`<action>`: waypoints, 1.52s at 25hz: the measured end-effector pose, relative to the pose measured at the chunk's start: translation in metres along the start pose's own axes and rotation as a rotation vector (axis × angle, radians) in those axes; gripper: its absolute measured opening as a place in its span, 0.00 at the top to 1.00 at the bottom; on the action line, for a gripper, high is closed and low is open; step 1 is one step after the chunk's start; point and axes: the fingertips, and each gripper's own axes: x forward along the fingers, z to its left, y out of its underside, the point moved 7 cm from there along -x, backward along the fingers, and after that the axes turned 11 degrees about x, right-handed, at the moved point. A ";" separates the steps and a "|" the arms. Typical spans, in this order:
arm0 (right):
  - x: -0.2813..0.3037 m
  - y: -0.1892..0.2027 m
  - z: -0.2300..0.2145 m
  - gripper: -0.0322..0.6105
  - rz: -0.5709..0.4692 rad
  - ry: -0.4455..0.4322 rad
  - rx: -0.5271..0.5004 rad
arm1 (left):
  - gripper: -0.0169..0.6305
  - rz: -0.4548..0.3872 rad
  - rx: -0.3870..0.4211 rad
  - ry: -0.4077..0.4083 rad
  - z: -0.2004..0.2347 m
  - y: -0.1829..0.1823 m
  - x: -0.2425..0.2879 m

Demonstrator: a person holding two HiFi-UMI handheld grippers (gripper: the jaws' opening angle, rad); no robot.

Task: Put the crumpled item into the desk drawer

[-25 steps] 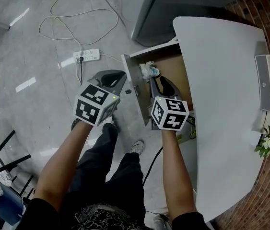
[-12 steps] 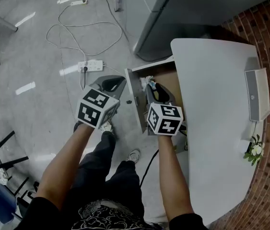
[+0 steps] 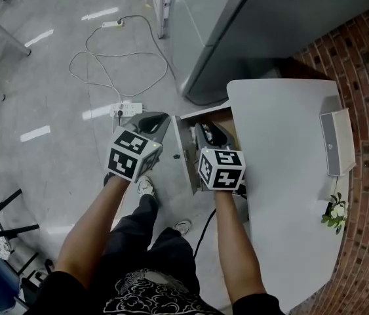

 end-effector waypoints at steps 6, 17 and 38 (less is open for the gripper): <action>-0.016 -0.042 0.020 0.79 -0.060 0.005 -0.036 | 0.97 -0.038 0.018 -0.012 0.012 -0.032 -0.023; -0.061 -0.115 0.046 0.86 -0.201 0.030 -0.074 | 0.97 -0.125 0.077 -0.028 0.018 -0.095 -0.059; -0.119 -0.186 0.084 0.89 -0.392 0.078 -0.078 | 0.97 -0.260 0.185 -0.015 0.043 -0.181 -0.110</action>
